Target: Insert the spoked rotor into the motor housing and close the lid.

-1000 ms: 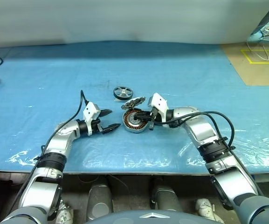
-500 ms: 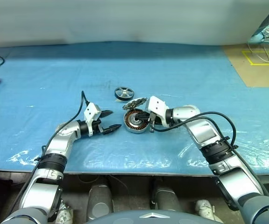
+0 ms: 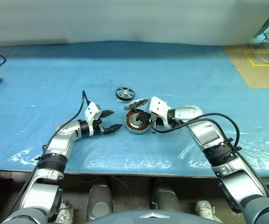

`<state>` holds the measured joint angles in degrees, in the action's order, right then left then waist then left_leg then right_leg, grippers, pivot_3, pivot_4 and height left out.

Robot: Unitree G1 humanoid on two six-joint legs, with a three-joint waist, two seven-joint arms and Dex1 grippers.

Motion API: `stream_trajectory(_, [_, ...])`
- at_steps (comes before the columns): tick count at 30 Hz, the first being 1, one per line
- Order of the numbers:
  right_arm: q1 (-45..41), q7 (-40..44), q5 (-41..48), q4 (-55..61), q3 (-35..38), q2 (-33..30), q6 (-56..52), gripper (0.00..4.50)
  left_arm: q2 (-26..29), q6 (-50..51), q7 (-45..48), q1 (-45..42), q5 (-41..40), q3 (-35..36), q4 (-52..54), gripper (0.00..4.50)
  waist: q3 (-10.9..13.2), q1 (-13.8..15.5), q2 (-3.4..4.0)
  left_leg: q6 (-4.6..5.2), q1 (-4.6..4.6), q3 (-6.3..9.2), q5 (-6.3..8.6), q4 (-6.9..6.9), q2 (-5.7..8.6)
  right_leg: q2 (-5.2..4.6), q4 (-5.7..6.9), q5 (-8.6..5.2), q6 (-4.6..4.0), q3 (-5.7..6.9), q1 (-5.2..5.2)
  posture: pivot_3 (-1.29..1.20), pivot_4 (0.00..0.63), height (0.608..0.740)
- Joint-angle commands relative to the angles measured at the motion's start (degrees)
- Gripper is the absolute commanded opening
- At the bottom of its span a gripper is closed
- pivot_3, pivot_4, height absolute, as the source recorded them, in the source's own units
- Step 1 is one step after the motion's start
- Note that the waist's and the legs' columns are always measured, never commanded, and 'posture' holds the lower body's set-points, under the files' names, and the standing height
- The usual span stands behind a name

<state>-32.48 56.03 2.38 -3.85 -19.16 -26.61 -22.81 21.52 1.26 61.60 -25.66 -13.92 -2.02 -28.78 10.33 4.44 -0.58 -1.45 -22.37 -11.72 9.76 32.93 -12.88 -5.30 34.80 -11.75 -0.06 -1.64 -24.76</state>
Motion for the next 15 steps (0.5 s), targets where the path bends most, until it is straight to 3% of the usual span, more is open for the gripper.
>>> stream_trajectory(1, [1.3,1.5,3.4,2.5,0.8,0.8,-4.0,0.03,0.1,-0.3,0.0,-0.2,-0.2,0.1,0.7,4.50,0.0,0.0,0.00,0.00,0.00,0.00,0.00,-0.01,-0.01,0.00,0.00,0.00,0.00,0.00,0.00,0.00,0.150,0.740])
stream_trajectory(15, [-1.5,0.5,8.5,5.5,4.0,2.3,-7.1,0.03,0.5,-0.7,-0.3,0.5,-0.3,0.5,1.0,4.50,0.0,-0.2,0.00,-0.02,-0.10,-0.01,0.00,-0.09,-0.02,0.03,0.03,0.00,0.01,0.01,-0.22,0.00,0.150,0.740])
